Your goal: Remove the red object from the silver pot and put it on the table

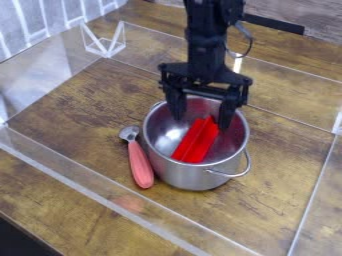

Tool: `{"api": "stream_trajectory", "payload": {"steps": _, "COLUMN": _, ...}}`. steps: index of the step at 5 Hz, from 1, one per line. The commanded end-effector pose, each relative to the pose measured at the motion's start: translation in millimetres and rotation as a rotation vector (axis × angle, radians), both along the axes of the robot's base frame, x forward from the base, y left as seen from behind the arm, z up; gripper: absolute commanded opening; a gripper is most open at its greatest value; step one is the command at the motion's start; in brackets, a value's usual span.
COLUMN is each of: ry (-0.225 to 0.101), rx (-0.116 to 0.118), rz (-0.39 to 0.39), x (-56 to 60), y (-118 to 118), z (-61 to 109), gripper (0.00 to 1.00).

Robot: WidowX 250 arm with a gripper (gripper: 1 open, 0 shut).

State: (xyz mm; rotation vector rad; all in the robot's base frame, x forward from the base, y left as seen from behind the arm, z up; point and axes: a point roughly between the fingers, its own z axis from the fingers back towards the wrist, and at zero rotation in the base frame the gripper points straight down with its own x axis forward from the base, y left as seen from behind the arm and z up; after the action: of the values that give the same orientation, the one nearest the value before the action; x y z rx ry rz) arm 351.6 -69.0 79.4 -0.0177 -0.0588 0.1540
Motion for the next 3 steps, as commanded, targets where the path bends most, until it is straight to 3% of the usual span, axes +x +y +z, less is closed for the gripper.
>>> {"api": "stream_trajectory", "payload": {"steps": 1, "ry": -0.059, "rx": -0.005, "rz": -0.012, "x": 1.6, "y": -8, "z": 10.5, "gripper": 1.0}}
{"api": "stream_trajectory", "payload": {"steps": 3, "ry": -0.028, "rx": 0.009, "rz": -0.009, "x": 1.8, "y": -14, "z": -16.8, "gripper": 1.0}}
